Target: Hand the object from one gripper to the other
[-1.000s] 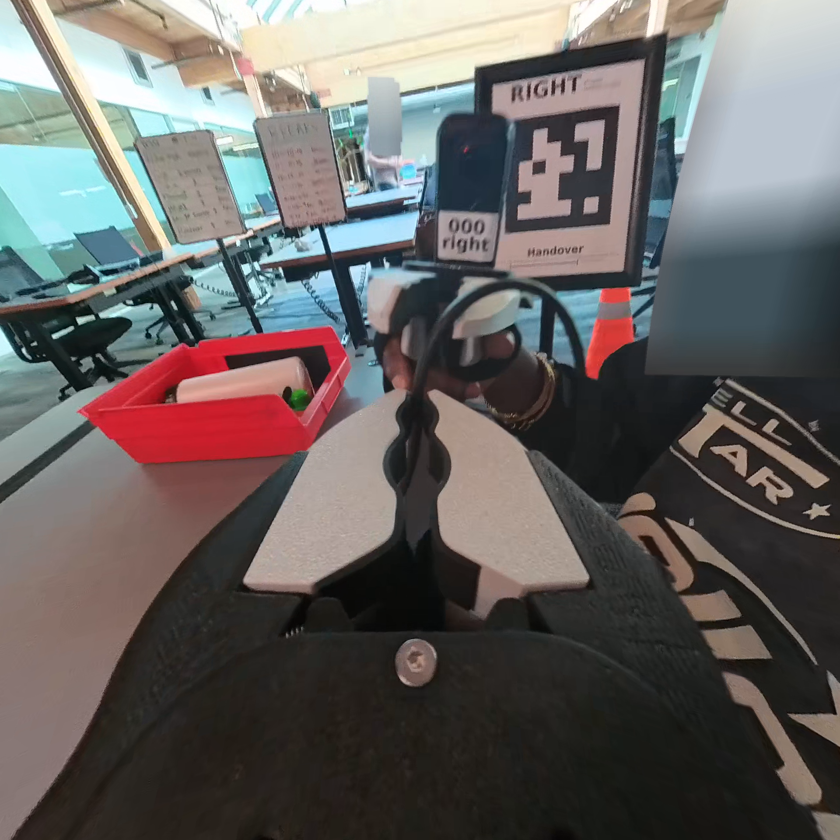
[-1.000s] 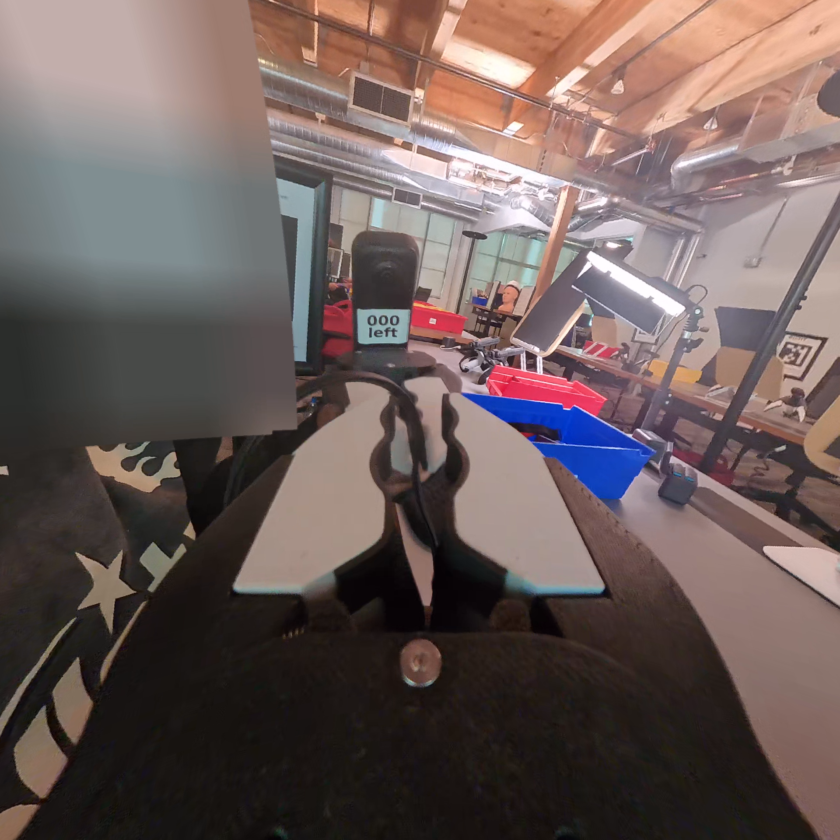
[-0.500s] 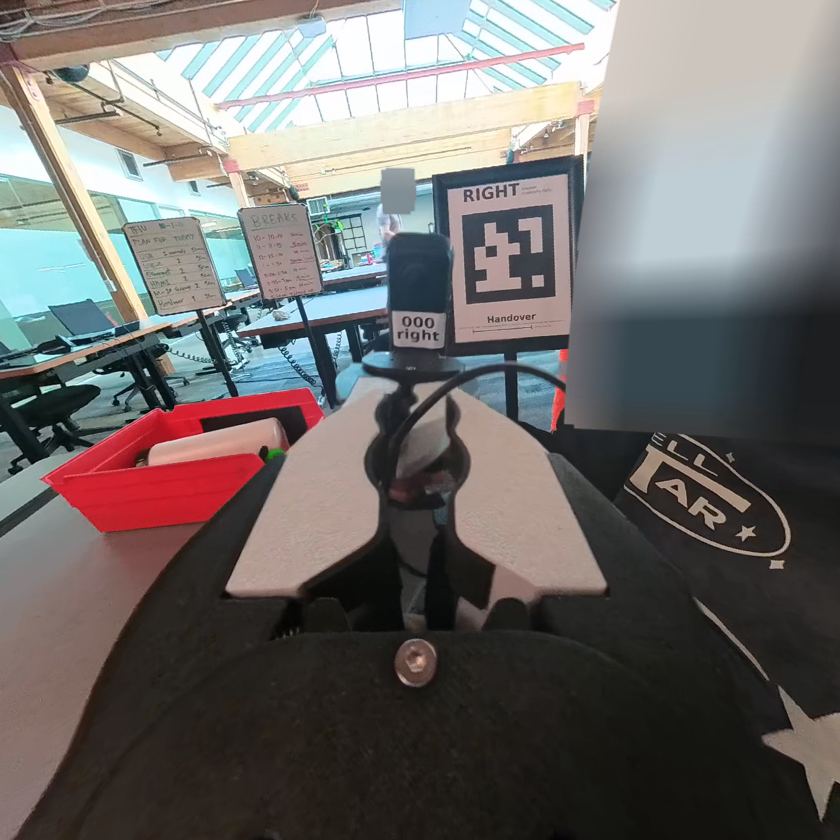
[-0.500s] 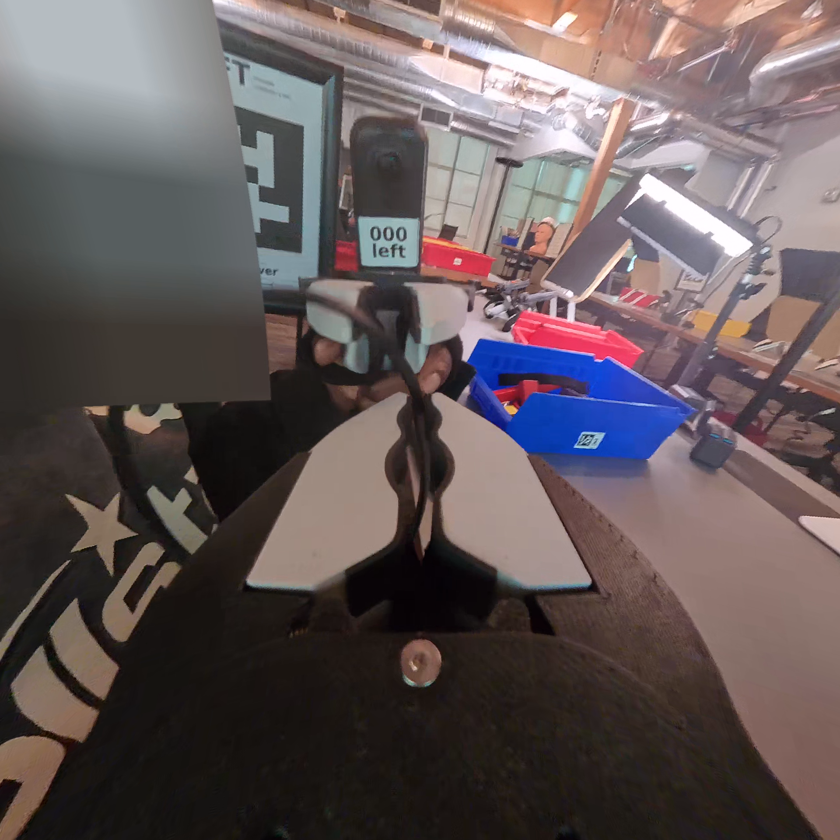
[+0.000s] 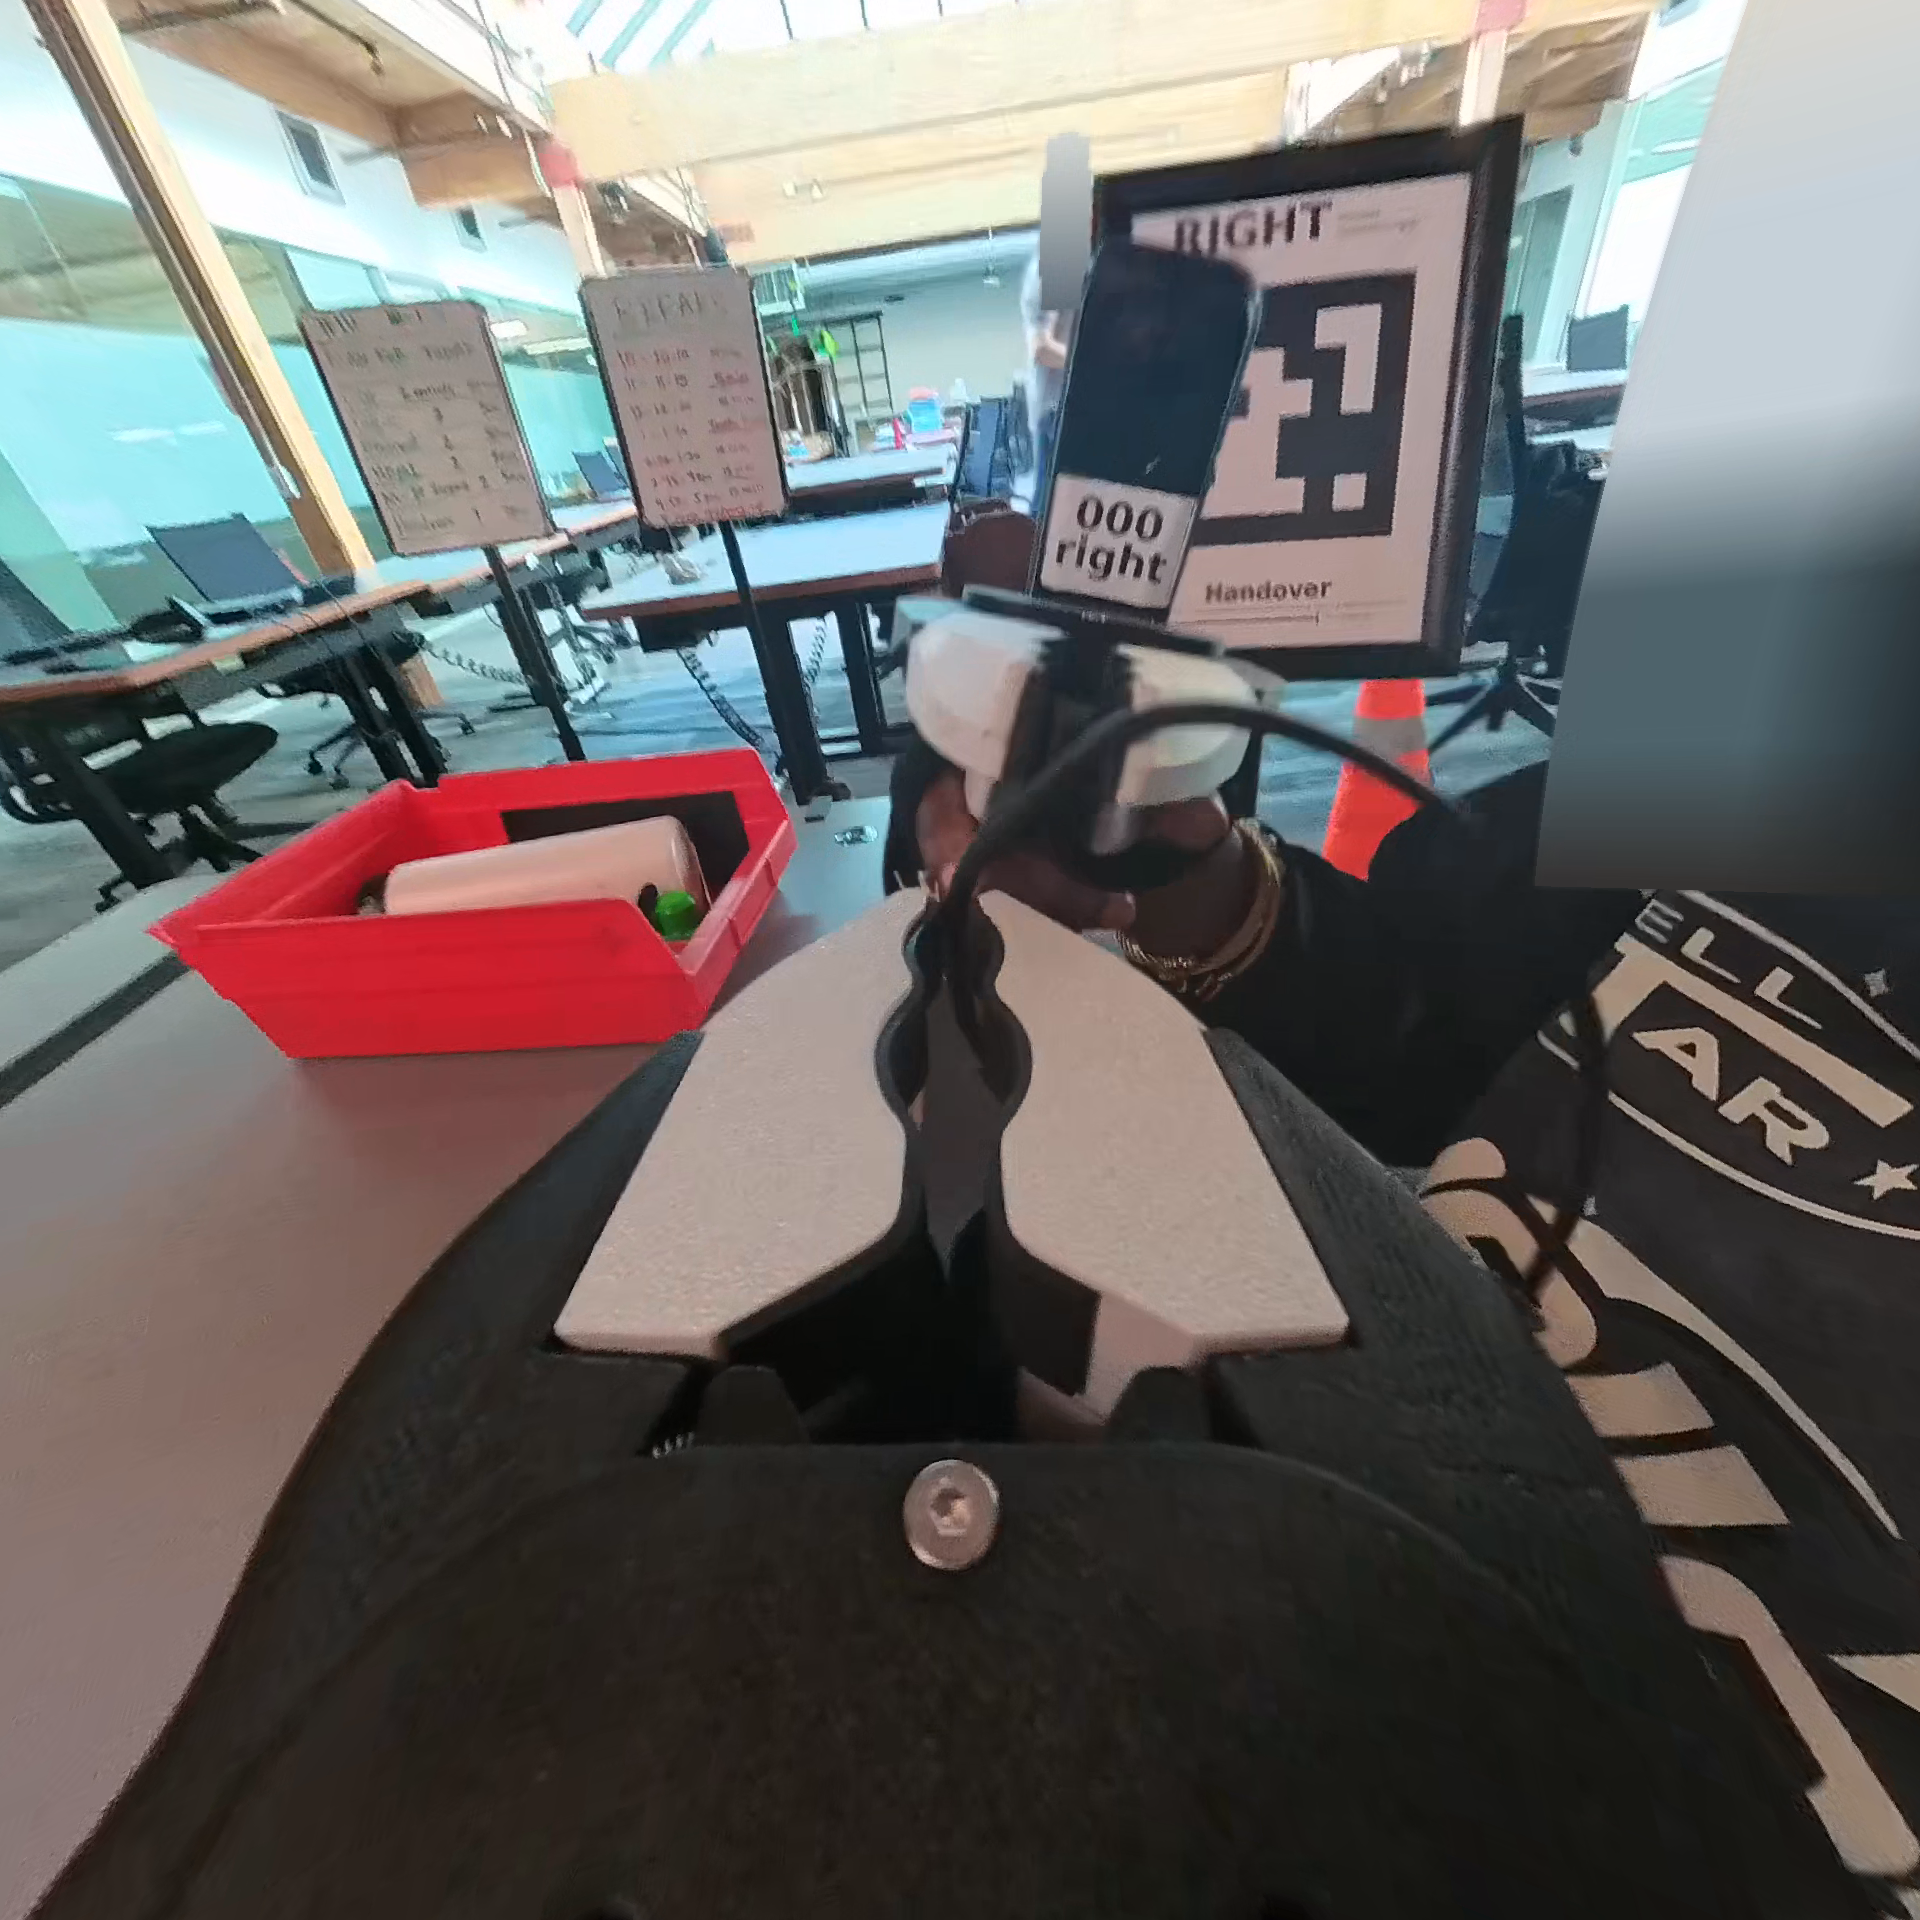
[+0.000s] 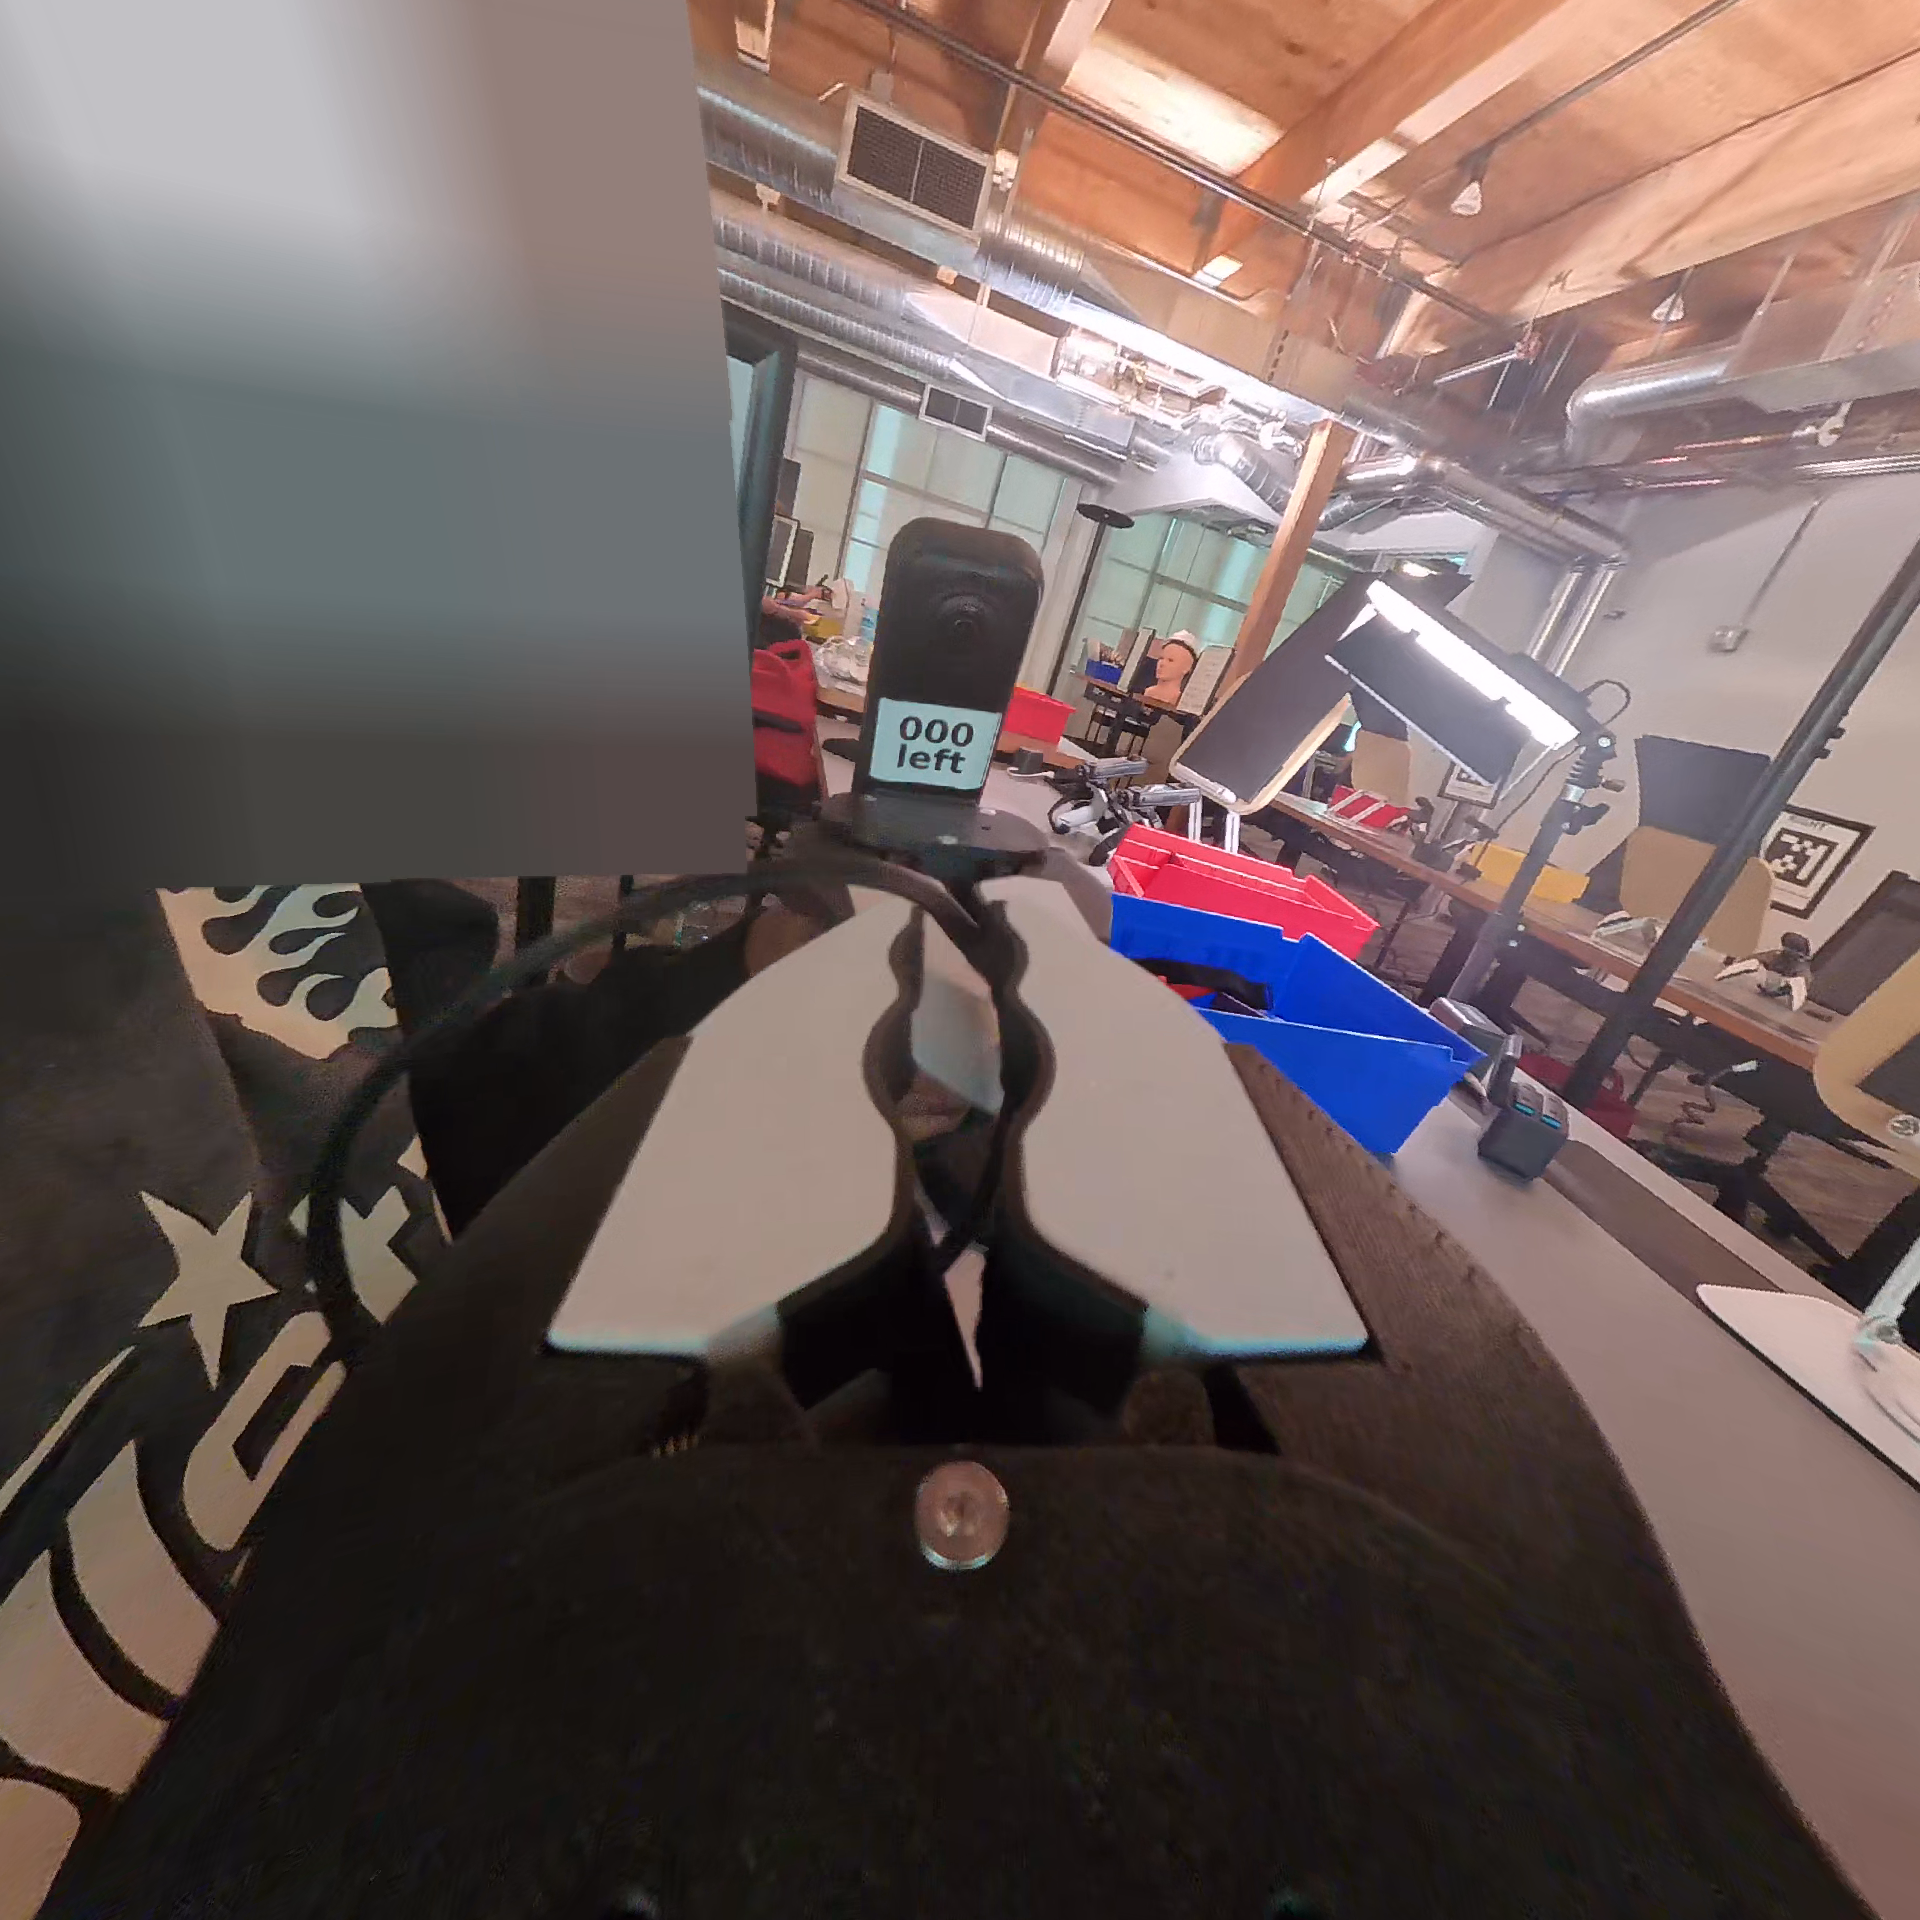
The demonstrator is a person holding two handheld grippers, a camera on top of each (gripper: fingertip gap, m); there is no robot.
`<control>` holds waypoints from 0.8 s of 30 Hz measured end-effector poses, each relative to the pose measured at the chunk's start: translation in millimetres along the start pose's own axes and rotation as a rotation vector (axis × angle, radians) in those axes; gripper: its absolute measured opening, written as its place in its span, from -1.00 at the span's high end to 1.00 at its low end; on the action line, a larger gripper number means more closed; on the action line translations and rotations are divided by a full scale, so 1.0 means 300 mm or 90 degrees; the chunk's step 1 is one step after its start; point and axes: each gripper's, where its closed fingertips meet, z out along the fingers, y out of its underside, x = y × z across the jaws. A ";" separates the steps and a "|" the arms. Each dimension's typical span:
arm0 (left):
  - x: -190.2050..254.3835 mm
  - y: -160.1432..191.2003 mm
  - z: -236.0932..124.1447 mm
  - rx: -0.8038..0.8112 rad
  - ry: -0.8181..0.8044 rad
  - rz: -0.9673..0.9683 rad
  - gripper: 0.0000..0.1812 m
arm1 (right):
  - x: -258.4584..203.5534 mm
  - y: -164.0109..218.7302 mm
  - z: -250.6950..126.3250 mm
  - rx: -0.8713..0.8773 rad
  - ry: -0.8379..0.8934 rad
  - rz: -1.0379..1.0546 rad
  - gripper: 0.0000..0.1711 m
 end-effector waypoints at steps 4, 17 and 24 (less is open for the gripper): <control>0.010 -0.048 -0.033 0.041 0.003 0.007 0.95 | 0.018 0.026 -0.008 -0.015 -0.006 0.029 0.71; 0.027 -0.063 -0.043 0.048 0.008 0.003 0.71 | 0.042 0.067 -0.003 -0.033 -0.013 0.077 0.95; 0.016 0.033 0.014 -0.029 0.027 -0.033 0.81 | 0.038 0.015 -0.006 0.008 0.012 0.042 0.96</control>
